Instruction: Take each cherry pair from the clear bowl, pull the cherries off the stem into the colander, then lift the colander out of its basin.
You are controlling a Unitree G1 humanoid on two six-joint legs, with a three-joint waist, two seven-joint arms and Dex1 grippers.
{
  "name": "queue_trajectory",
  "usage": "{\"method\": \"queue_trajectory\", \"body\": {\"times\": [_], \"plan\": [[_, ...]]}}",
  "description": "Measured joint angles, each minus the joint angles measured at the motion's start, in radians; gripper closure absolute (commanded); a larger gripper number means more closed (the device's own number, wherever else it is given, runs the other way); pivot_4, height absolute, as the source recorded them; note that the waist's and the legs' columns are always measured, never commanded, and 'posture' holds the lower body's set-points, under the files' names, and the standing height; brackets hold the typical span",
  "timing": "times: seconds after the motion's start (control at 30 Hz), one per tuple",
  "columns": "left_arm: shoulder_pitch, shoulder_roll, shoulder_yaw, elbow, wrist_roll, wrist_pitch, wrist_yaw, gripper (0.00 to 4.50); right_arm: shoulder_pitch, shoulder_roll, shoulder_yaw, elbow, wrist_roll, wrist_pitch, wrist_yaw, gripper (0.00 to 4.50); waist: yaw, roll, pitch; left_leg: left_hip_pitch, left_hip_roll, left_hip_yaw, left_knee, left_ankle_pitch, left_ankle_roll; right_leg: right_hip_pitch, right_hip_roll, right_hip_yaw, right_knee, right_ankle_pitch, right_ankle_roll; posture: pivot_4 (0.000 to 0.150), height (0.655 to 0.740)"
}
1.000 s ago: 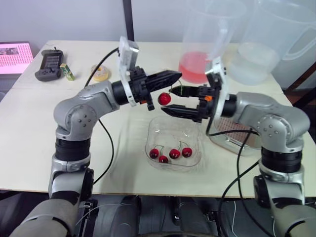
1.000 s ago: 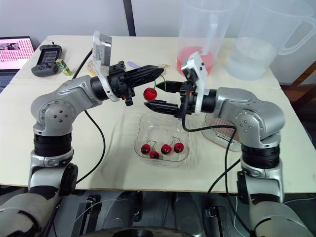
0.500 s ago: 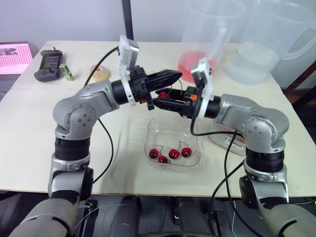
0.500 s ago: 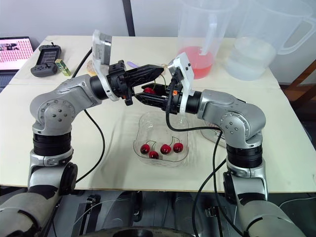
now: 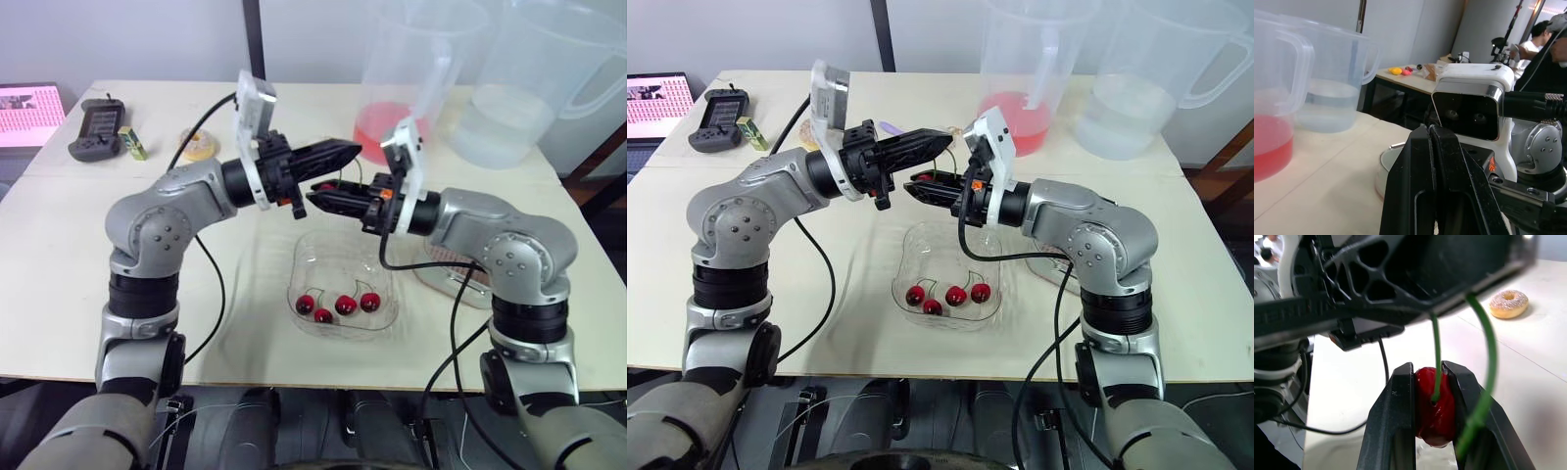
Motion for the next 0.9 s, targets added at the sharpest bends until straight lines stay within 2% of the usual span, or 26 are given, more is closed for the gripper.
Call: {"method": "queue_trajectory", "body": {"times": [0.1,0.3,0.43,0.67,0.8,0.9], "plan": [[-0.003,-0.005,-0.006,0.009,0.000,0.000,0.001,4.50,0.028,-0.090,0.075,-0.035,-0.017,0.013,0.035,4.09,0.000,0.000,0.000,0.000,0.000,0.000,0.000,0.000,0.000,0.000,0.000,0.000,0.000,0.000,0.000,0.150,0.7321],[-0.017,-0.026,-0.005,0.006,-0.005,0.001,0.014,4.50,0.096,-0.185,0.210,-0.048,-0.070,0.039,0.059,4.09,-0.001,0.000,0.000,0.000,0.000,0.000,0.000,0.000,0.000,0.000,0.000,0.000,0.000,0.000,0.000,0.150,0.7321],[0.005,-0.030,0.006,-0.003,-0.006,0.000,0.033,4.50,0.098,-0.248,0.192,-0.078,-0.058,0.070,0.080,4.09,0.000,0.000,0.000,0.000,0.000,0.000,0.000,0.000,0.000,0.000,0.000,0.000,0.000,0.000,0.000,0.150,0.7321],[0.032,-0.021,0.018,-0.002,-0.006,-0.010,0.036,4.50,0.016,-0.381,0.055,-0.092,0.034,0.130,0.151,4.09,0.001,0.000,0.000,0.000,0.000,0.000,0.000,0.000,0.000,0.000,0.000,0.000,-0.001,0.000,0.000,0.150,0.7321],[0.063,0.017,0.046,-0.002,-0.004,-0.015,0.031,4.50,-0.110,-0.616,-0.007,-0.030,0.048,0.129,0.285,4.09,0.003,0.001,0.001,-0.001,0.000,0.000,-0.001,0.000,0.000,-0.001,0.000,0.000,-0.003,0.000,-0.001,0.150,0.7321],[0.081,0.052,0.061,0.002,-0.003,-0.016,0.022,4.50,-0.098,-0.819,-0.012,0.026,-0.017,0.038,0.428,4.09,0.004,0.000,0.001,-0.001,0.000,0.001,-0.002,0.000,0.000,0.000,0.000,-0.001,-0.006,-0.001,-0.001,0.150,0.7321]]}}
